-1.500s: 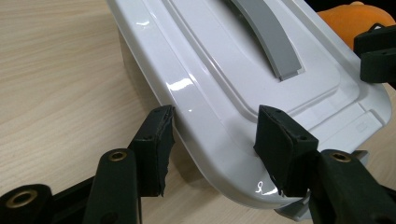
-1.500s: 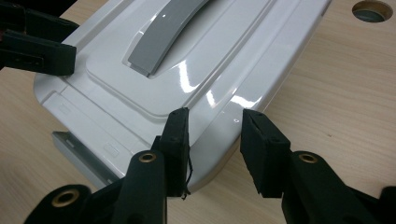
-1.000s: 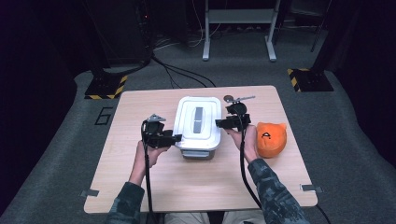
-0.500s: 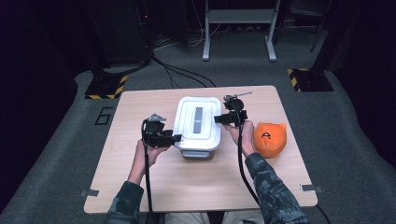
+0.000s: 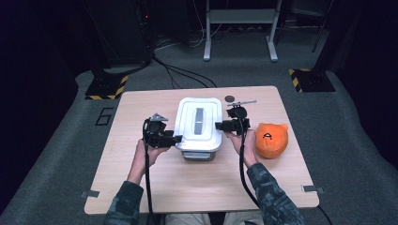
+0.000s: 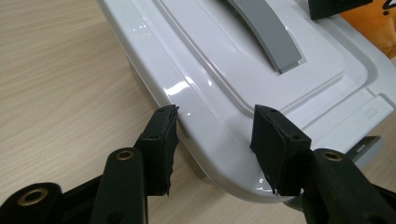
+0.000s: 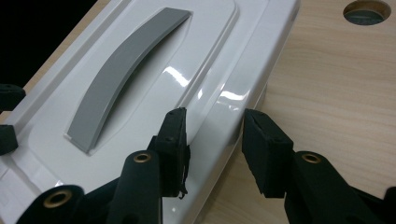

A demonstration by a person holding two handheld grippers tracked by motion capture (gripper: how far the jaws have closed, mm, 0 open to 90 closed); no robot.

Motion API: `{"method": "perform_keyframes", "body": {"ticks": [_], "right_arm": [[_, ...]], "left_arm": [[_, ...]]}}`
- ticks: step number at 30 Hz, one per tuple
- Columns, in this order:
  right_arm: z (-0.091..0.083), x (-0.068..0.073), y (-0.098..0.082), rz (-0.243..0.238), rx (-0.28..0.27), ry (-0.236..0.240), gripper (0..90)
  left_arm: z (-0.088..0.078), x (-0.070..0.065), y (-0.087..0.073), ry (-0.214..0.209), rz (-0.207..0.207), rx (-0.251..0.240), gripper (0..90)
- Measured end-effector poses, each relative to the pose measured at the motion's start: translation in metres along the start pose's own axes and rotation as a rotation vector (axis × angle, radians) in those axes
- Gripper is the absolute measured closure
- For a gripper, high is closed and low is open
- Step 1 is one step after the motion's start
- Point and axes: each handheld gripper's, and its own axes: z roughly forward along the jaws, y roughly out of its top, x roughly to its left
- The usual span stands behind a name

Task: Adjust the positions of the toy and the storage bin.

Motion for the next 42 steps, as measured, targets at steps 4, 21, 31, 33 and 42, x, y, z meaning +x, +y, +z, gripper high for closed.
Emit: {"method": "perform_keyframes", "body": {"ticks": [4, 21, 31, 33, 42], "right_arm": [[-0.005, 0.004, -0.01, 0.026, -0.009, 0.022, 60.0], [-0.022, 0.024, -0.035, 0.014, -0.02, 0.026, 61.5], [-0.025, 0.028, -0.034, -0.052, 0.004, 0.026, 56.2], [-0.018, 0.022, -0.02, -0.054, 0.008, 0.018, 46.7], [0.008, 0.002, 0.024, -0.075, 0.035, -0.016, 39.2]], "left_arm": [[-0.001, 0.001, 0.0, -0.009, 0.008, 0.007, 50.4], [-0.009, -0.001, -0.006, -0.029, 0.025, 0.021, 50.0], [-0.011, -0.001, -0.013, -0.035, -0.005, -0.009, 48.5], [-0.009, -0.003, -0.015, -0.027, -0.023, -0.015, 43.2], [-0.009, -0.01, -0.016, 0.014, -0.027, -0.022, 41.1]]}}
